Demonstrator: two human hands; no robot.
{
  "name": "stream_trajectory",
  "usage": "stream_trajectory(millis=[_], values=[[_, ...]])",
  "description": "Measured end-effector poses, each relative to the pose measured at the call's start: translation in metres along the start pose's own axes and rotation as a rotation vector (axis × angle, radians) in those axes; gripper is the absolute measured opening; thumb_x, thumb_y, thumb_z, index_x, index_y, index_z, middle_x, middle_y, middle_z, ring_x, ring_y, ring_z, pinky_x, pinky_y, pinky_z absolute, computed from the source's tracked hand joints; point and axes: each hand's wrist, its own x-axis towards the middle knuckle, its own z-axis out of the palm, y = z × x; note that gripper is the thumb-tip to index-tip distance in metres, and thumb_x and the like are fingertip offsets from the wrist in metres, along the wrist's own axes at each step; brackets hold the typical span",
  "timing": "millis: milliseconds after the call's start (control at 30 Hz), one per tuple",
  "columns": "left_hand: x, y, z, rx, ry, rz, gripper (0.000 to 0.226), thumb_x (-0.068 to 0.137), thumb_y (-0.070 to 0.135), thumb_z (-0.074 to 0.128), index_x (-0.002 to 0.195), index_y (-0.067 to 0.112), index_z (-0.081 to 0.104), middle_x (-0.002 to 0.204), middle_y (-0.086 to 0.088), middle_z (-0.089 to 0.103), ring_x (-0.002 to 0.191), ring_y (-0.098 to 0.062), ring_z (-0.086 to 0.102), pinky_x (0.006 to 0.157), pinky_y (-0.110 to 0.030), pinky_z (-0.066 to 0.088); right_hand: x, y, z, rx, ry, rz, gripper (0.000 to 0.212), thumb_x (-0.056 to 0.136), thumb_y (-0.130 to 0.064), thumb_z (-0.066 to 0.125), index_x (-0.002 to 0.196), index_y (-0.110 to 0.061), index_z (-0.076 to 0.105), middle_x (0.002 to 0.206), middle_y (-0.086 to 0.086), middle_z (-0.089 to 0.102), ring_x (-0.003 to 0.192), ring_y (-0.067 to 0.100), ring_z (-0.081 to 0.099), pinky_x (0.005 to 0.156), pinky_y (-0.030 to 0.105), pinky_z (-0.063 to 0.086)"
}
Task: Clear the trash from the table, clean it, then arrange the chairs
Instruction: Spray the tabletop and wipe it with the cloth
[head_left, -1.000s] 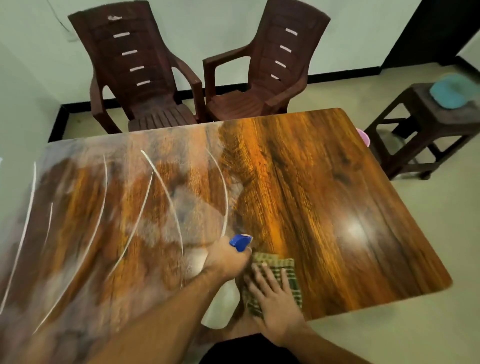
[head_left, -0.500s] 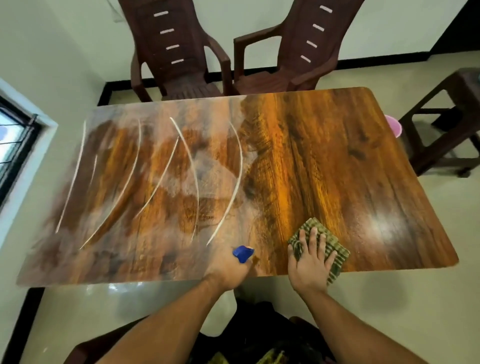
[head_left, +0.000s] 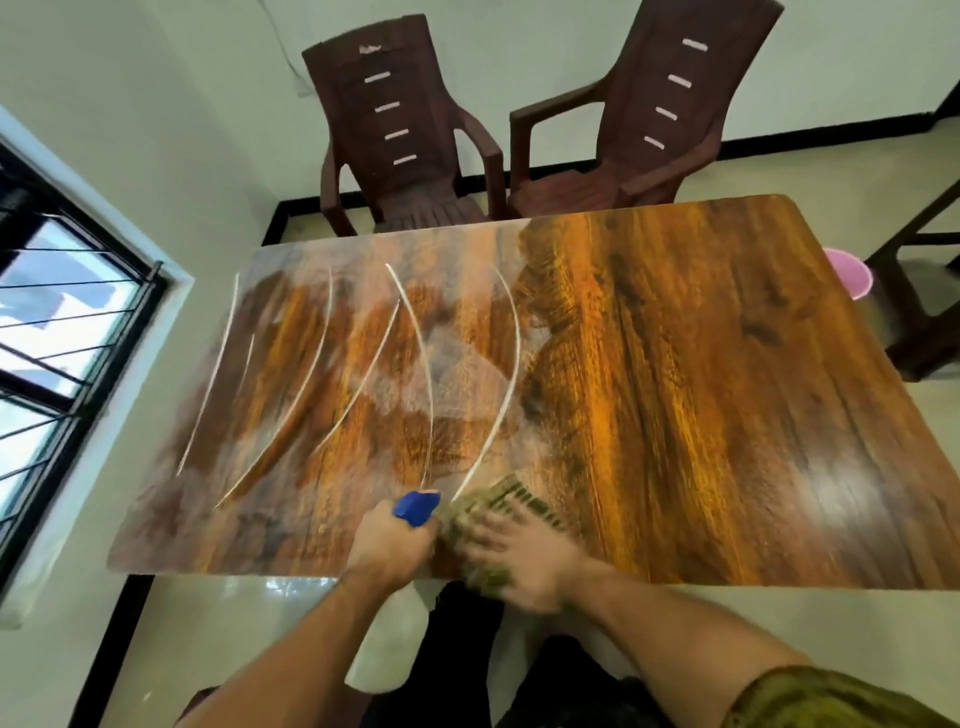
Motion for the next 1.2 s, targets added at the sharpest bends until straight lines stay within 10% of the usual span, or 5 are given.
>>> stream_trajectory(millis=[233,500,833,1067,1200], values=[[0.033,0.005,-0.012,-0.036,0.083,0.008,0.031,0.082,0.027,0.071,0.064,0.009,0.054,0.057,-0.003,0.053,0.051,-0.018,0.050,0.049,-0.028,0.037,0.063,0.034,-0.027,0.278,0.250,1.178,0.077,0.095,-0.066,0.020,0.160,-0.026,0.005,0.167,0.009,-0.004,0.153,0.035,-0.010,0.116,0.067,-0.008],[0.091,0.044,-0.023,0.007,-0.023,0.094,0.031,0.082,0.027,0.067,0.060,0.008,0.056,0.057,-0.007,0.060,0.053,-0.024,0.055,0.056,-0.035,0.045,0.028,0.005,0.011,-0.081,0.081,-0.061,0.075,0.094,-0.063,0.030,0.159,-0.030,0.013,0.168,0.005,0.004,0.154,0.029,-0.003,0.119,0.060,-0.009],[0.172,0.101,-0.039,0.057,-0.235,0.273,0.030,0.088,0.030,0.067,0.068,0.009,0.059,0.069,-0.013,0.065,0.064,-0.027,0.063,0.067,-0.040,0.056,0.058,0.016,-0.013,0.301,0.246,1.416,0.077,0.092,-0.062,0.015,0.159,-0.024,0.010,0.167,0.010,0.005,0.154,0.034,-0.001,0.119,0.065,0.000],[0.216,0.127,-0.042,0.107,-0.324,0.385,0.034,0.091,0.032,0.065,0.064,0.013,0.057,0.058,0.001,0.056,0.053,-0.015,0.052,0.051,-0.029,0.043,0.128,0.083,-0.053,0.108,0.036,0.421,0.070,0.093,-0.065,0.016,0.154,-0.036,-0.003,0.163,-0.001,-0.008,0.149,0.026,-0.020,0.119,0.059,-0.010],[0.245,0.142,-0.052,0.065,-0.337,0.390,0.033,0.076,0.040,0.063,0.064,0.014,0.048,0.057,0.000,0.049,0.051,-0.018,0.045,0.051,-0.028,0.037,0.140,0.160,-0.072,0.149,0.151,0.899,0.071,0.096,-0.065,0.010,0.159,-0.033,0.003,0.167,0.001,-0.011,0.152,0.025,-0.017,0.120,0.058,-0.009]])
